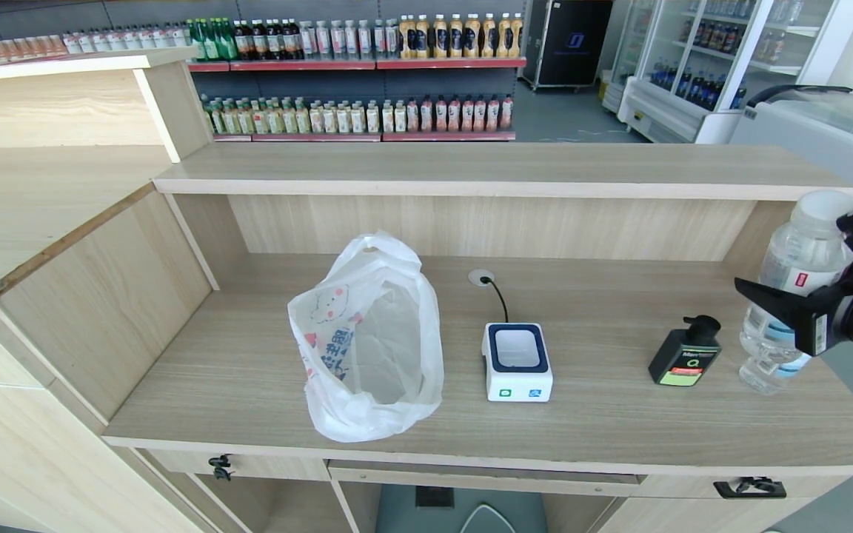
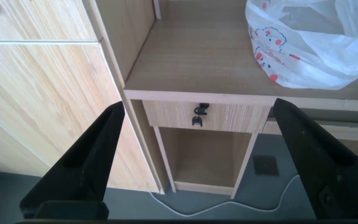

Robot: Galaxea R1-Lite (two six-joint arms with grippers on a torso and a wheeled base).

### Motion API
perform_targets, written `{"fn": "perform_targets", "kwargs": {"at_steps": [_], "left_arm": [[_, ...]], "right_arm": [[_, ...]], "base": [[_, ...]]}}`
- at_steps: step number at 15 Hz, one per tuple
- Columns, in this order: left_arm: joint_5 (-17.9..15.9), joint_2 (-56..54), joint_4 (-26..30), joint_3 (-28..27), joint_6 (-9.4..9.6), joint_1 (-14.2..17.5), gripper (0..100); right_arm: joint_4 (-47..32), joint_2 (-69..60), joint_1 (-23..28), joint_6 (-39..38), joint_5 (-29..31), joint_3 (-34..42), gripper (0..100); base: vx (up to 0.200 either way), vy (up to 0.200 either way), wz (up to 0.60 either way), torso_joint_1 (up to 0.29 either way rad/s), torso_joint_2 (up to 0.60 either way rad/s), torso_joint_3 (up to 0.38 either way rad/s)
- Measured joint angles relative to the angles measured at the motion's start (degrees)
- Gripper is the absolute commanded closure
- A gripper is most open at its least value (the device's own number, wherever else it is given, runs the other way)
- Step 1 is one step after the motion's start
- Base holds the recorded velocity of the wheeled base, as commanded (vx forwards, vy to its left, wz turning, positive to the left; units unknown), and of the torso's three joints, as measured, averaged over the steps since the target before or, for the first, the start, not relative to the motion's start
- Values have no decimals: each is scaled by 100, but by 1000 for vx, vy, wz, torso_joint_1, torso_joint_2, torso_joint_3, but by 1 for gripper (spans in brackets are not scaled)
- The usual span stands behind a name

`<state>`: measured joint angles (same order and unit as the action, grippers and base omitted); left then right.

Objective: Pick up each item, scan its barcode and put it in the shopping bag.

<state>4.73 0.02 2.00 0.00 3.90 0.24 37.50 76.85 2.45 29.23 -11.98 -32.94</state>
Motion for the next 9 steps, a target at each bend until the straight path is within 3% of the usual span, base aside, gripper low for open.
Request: {"fn": "perform_targets", "kwargs": {"at_steps": [7,9], "left_arm": [[0,0,0,0,-2,-2,0],[0,0,2,0,0,0,0]], "right_arm": [[284,232,-66,421,107,-328,100],[449,410,-89,410,-88,-402,100]], "base": [[0,0,600,5,-2,0],[0,0,0,0,0,0]]}}
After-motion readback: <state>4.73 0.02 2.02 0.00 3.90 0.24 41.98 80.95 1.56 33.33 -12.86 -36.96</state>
